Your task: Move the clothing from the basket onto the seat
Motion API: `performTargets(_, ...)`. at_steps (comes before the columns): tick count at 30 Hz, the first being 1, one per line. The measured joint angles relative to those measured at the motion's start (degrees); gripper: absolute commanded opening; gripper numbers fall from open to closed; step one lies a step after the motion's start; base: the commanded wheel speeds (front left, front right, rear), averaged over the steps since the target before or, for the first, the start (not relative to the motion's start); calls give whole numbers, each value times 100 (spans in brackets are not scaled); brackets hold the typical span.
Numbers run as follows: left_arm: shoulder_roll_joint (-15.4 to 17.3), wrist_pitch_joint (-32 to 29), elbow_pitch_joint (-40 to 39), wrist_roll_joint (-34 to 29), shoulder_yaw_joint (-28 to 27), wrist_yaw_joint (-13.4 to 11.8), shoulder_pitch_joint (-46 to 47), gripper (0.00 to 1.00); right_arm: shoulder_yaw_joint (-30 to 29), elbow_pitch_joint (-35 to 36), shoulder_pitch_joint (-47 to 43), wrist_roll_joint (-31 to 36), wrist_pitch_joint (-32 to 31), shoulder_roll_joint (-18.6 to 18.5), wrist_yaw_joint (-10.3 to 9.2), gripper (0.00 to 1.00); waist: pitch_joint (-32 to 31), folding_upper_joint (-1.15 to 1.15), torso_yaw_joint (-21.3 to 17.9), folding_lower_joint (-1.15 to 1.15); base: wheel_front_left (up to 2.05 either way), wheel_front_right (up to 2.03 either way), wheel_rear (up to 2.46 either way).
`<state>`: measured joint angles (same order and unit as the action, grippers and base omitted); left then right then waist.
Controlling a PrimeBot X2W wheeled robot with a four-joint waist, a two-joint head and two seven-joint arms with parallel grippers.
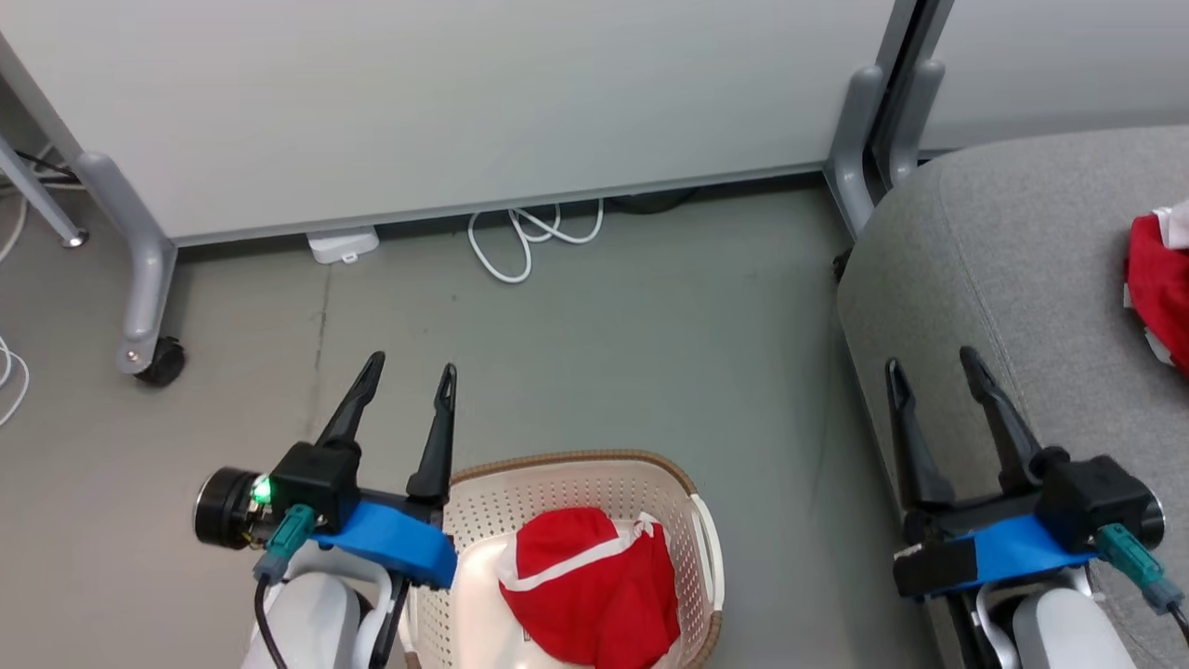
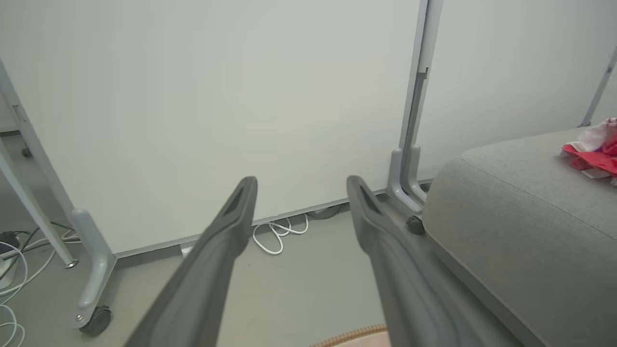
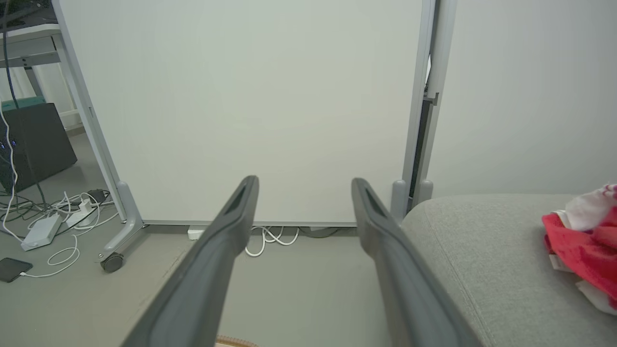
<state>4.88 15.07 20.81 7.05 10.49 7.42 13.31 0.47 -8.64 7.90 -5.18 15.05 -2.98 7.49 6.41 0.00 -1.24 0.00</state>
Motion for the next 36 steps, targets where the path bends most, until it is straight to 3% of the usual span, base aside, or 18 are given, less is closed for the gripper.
performTargets(12,558,0,1464,268,1635,2,1664,100,119,308,1026,-108,-1,4,0,100,1235,0,-429,1,0,0,0)
performTargets(28,914,-25,3511,954,4363,2,3411,100,196,655,1746,-411,0,2,0,100,2946,-1,-1115,1,0,0,0)
performTargets(36,1065,-545,4240,1454,5487,2,4084,100,249,911,2073,-449,-1,3,0,100,3850,0,-1393,1,0,0,0)
